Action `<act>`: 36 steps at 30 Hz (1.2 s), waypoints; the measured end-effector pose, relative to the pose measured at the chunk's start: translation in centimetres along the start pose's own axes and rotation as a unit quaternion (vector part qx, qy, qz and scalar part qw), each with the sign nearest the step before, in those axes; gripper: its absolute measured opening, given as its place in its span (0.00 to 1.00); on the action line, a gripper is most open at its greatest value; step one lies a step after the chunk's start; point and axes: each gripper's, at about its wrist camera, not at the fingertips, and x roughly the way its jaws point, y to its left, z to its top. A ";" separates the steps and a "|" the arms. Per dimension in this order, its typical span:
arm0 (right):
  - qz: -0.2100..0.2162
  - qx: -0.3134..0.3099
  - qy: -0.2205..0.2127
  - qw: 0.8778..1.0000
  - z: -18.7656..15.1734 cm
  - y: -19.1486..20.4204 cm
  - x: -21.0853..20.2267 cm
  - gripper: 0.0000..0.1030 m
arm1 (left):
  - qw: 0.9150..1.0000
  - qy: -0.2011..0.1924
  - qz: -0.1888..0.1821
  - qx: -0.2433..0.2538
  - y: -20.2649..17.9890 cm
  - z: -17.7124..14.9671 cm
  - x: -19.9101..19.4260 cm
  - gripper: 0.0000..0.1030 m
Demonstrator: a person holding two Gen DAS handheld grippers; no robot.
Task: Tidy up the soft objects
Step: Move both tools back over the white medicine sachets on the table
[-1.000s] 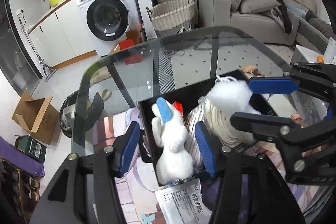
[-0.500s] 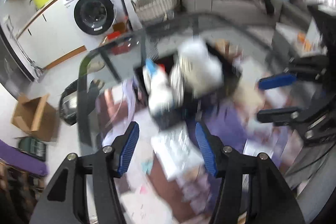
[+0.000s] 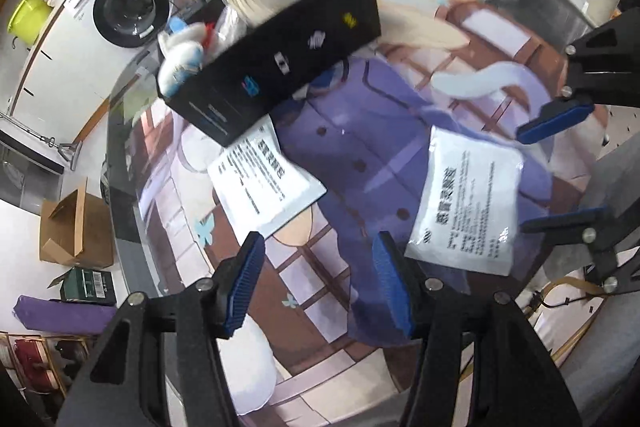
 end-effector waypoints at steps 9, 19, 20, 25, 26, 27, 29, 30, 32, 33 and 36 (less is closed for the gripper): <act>-0.011 0.027 -0.011 1.000 0.2 -2.8 1.5 0.51 | 1.000 -0.008 -0.008 0.025 -1.7 0.4 1.2 0.55; -0.074 0.103 -0.071 0.989 1.8 -8.6 0.8 0.51 | 0.998 -0.061 -0.007 0.003 -0.8 2.7 -0.7 0.55; -0.063 0.118 -0.077 0.988 1.9 -8.9 0.4 0.52 | 0.997 -0.069 -0.016 -0.019 0.5 2.8 -1.3 0.55; 0.052 0.229 -0.089 0.968 1.7 -10.3 -0.8 0.81 | 0.988 -0.043 -0.037 -0.147 7.1 3.0 -0.1 0.67; 0.067 0.243 -0.085 0.964 1.8 -10.2 -0.5 0.81 | 0.986 -0.032 -0.032 -0.160 7.8 2.8 0.5 0.67; 0.071 0.250 -0.075 0.963 2.0 -9.5 -0.1 0.81 | 0.984 -0.016 -0.028 -0.177 8.5 2.7 1.4 0.67; 0.070 0.256 -0.058 0.962 2.5 -8.2 0.4 0.81 | 0.980 0.007 -0.047 -0.194 9.2 2.5 2.7 0.67; 0.069 0.258 -0.058 0.962 2.6 -7.4 0.4 0.81 | 0.979 0.013 -0.056 -0.197 8.9 2.5 3.0 0.67; 0.057 0.261 -0.044 0.963 3.0 -6.3 1.3 0.87 | 0.977 0.021 -0.058 -0.203 8.8 2.6 3.4 0.67; 0.052 0.261 -0.036 0.963 3.2 -6.1 2.0 0.88 | 0.978 0.021 -0.053 -0.203 8.8 2.7 3.4 0.67; 0.030 0.225 -0.058 0.972 4.1 -4.2 2.7 0.89 | 0.979 0.009 -0.046 -0.200 8.6 2.6 2.8 0.67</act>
